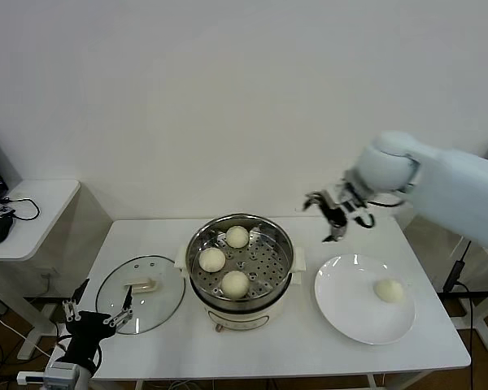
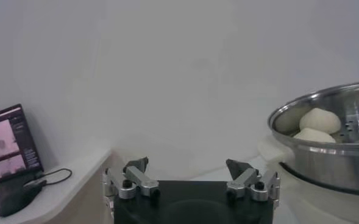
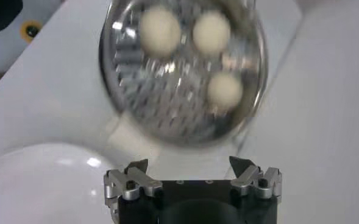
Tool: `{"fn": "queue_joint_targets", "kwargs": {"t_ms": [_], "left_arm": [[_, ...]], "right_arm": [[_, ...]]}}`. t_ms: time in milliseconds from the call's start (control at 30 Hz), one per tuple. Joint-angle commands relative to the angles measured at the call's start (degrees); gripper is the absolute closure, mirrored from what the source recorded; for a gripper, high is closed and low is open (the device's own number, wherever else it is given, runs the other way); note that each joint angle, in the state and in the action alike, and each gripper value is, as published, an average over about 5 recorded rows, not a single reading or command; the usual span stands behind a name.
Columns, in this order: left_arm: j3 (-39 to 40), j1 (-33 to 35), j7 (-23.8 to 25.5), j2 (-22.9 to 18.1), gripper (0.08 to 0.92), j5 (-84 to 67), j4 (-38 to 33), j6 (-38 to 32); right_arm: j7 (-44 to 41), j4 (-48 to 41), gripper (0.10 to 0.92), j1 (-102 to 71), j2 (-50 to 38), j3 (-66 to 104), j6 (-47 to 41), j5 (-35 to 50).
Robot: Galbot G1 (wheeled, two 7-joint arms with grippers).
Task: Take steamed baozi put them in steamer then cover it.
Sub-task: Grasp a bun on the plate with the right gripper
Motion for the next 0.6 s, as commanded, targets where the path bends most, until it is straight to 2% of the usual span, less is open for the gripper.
{"fn": "queue_joint_targets", "kwargs": {"t_ms": [33,300,600], "left_arm": [[0.6,-0.5,0.0,0.6,0.177,0.1,0.4,0.1],[0.3,-0.4,0.2,1.0,0.177,0.2,0.5,0.4],[-0.2,0.5,0.2,0.5,0.177,0.3,0.2,0.6]], "right_arm": [[-1.4,-1.6,0.203,-24.8,-16.3,19.2,-1.5,-11.2],[-1.6,-6.8,0.203,-43.9,-15.9,35.8,0.4,-18.1],[-2.0,-14.0,0.203,-49.6,-9.7,39.5,2.0,-21.7]]}}
